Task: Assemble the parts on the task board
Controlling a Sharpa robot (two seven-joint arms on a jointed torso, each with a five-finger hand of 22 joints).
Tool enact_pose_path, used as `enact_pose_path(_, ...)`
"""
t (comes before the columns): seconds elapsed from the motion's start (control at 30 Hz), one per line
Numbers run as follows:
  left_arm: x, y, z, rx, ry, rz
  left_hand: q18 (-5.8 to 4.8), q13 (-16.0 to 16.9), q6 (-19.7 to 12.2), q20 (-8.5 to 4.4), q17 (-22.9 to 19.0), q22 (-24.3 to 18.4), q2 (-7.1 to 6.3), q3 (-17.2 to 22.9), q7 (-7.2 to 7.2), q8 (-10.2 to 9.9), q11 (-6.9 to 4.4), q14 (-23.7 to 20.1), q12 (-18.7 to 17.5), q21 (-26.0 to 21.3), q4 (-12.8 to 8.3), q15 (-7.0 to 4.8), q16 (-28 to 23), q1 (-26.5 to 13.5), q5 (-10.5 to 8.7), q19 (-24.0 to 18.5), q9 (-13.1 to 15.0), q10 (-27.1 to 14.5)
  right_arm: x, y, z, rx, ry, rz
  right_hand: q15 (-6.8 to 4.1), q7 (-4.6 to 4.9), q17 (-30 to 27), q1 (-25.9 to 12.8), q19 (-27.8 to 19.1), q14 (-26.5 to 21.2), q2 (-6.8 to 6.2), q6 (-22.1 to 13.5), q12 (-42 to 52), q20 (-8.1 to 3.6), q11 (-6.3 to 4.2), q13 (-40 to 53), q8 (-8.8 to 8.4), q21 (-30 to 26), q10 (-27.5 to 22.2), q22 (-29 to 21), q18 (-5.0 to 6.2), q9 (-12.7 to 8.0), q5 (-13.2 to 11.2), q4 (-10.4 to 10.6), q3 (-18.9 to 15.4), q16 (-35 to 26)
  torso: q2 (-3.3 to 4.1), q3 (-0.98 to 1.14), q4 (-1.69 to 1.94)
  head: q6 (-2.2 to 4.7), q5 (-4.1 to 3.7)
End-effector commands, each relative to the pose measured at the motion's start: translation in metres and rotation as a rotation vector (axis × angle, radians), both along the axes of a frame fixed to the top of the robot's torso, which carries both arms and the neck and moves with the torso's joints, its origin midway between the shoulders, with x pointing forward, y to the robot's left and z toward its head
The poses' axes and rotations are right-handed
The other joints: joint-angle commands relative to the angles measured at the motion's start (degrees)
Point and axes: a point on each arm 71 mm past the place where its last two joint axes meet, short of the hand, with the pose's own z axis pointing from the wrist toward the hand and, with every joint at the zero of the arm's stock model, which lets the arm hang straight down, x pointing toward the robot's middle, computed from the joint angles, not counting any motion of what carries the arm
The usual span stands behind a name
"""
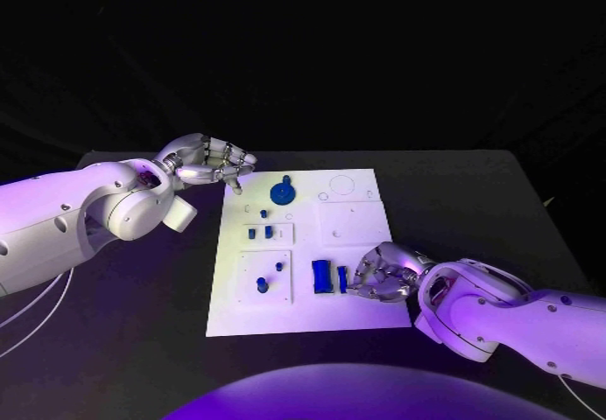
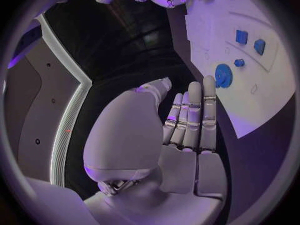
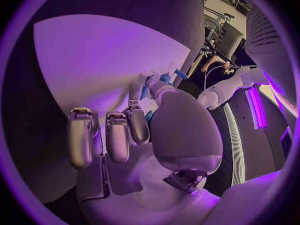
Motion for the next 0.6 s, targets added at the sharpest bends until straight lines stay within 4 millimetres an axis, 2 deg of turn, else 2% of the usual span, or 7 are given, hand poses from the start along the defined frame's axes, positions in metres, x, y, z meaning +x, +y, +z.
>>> enact_pose_path(0.03, 0.000, -0.001, 0.001, -0.012, -0.006, -0.006, 0.75, -0.05, -0.42, 0.25, 0.04, -0.01, -0.13, 0.23, 2.02, 0.21, -0.01, -0.50, 0.28, -0.15, 0.03, 0.08, 0.01, -0.52, 0.17, 0.06, -0.10, -0.33, 0.000, -0.004, 0.004, 0.042, 0.004, -0.023, 0.15, 0.07, 10.34, -1.04, 4.07, 4.87, -0.31, 0.38, 0.19, 0.01, 0.10, 5.51, -0.08, -0.32, 0.29, 13.17, -0.71, 0.11, 0.09, 1.06, -0.66, -0.06, -0.20, -0.06, -0.09, 0.31, 0.02)
enact_pose_path(0.13, 0.000, 0.000, 0.001, -0.031, -0.006, 0.008, 0.75, -0.05, -0.42, 0.25, 0.04, -0.01, -0.13, 0.23, 2.02, 0.21, -0.01, -0.50, 0.28, -0.15, 0.03, 0.08, 0.01, -0.52, 0.17, 0.06, -0.10, -0.33, 0.005, -0.006, 0.015, 0.132, -0.003, -0.019, 0.33, 0.37, 9.57, -1.22, 3.62, 4.69, -0.28, -0.33, -0.53, 0.13, 0.34, 5.05, -0.55, -1.98, -0.14, 12.74, -0.40, -0.05, 0.13, 1.58, -1.67, -0.43, -0.45, -0.15, -0.27, 0.99, -0.01)
enact_pose_path(0.23, 0.000, 0.001, 0.000, -0.062, -0.004, 0.026, 0.73, -0.04, -0.47, 0.27, 0.06, 0.00, -0.21, 0.45, 2.02, 0.29, -0.01, -0.55, 0.43, -0.16, 0.07, 0.11, 0.05, -0.86, 0.11, 0.01, -0.14, -0.29, 0.015, -0.007, 0.024, 0.238, 0.012, -0.013, 0.66, 0.83, 9.35, -0.13, 3.18, 4.63, 0.59, -1.50, -0.53, 0.39, 0.74, 5.08, -1.13, -3.54, -0.35, 12.35, -0.12, -0.19, 0.20, 1.39, -1.91, -0.57, -1.03, -0.44, -0.52, 1.57, -0.07)
enact_pose_path(0.3, 0.001, 0.003, -0.001, -0.093, -0.006, 0.047, 0.72, 0.00, -0.39, 0.30, 0.05, -0.05, -0.21, 0.44, 1.96, 0.37, -0.05, -0.61, 0.59, -0.25, 0.24, 0.12, 0.03, -1.18, 0.06, -0.06, -0.13, -0.05, 0.026, -0.008, 0.030, 0.323, 0.015, -0.021, 0.79, 1.03, 9.10, 0.59, 3.07, 4.58, 0.89, -2.03, -0.79, 0.51, 0.92, 4.92, -1.33, -3.92, -0.62, 12.26, -0.05, -0.21, 2.41, 1.27, -1.66, -0.69, -1.50, -0.68, -0.79, 1.94, -0.03)
enact_pose_path(0.43, 0.002, 0.005, -0.002, -0.173, -0.011, 0.100, 0.76, 0.08, 0.12, 0.29, -0.01, -0.29, -0.27, 0.52, 1.58, 0.80, -0.37, -0.86, 1.15, -0.69, 0.59, -0.03, -0.15, -1.99, -0.12, -0.29, -0.04, 1.18, 0.053, -0.014, 0.039, 0.467, -0.001, -0.064, 1.30, 1.68, 5.37, 2.92, 0.60, 3.59, 0.95, -3.66, -6.60, 1.00, 1.50, 0.94, -1.43, -12.40, -4.38, 10.06, 1.45, 0.03, 3.36, 0.38, -0.91, -2.74, -2.44, -1.22, -1.06, 3.11, 0.01)
enact_pose_path(0.53, 0.004, 0.005, -0.005, -0.252, -0.012, 0.154, 0.73, -0.12, 0.94, 0.24, -0.93, -1.55, -0.48, 1.10, 1.00, 1.51, -0.83, -2.51, 0.84, -2.96, 0.78, -0.19, -2.60, -2.79, -0.24, -1.51, 0.09, 3.29, 0.079, -0.022, 0.043, 0.565, -0.030, -0.127, 2.12, 2.68, -3.03, 4.48, -3.90, 0.66, 0.87, -6.14, -17.24, 1.78, 2.43, -6.71, -1.47, -26.15, -11.67, 6.15, 3.66, 0.39, 3.26, -0.37, -0.02, -8.09, -3.08, -1.43, -1.06, 4.76, -0.38)
enact_pose_path(0.6, 0.007, 0.004, -0.007, -0.296, -0.013, 0.182, 0.69, -0.24, 1.27, 0.44, -2.28, -3.25, -0.71, 1.61, 0.74, 1.93, -1.09, -3.86, -0.21, -5.88, 0.81, -0.09, -6.26, -3.37, -0.33, -2.69, 0.15, 5.20, 0.096, -0.028, 0.044, 0.611, -0.052, -0.162, 2.84, 3.55, -12.10, 5.64, -9.31, -3.39, 0.81, -8.10, -30.66, 2.52, 3.21, -16.92, -1.67, -41.91, -20.62, 0.90, 5.93, 0.53, 3.33, -1.01, 1.17, -14.99, -3.56, -1.51, -1.00, 5.71, -0.65)
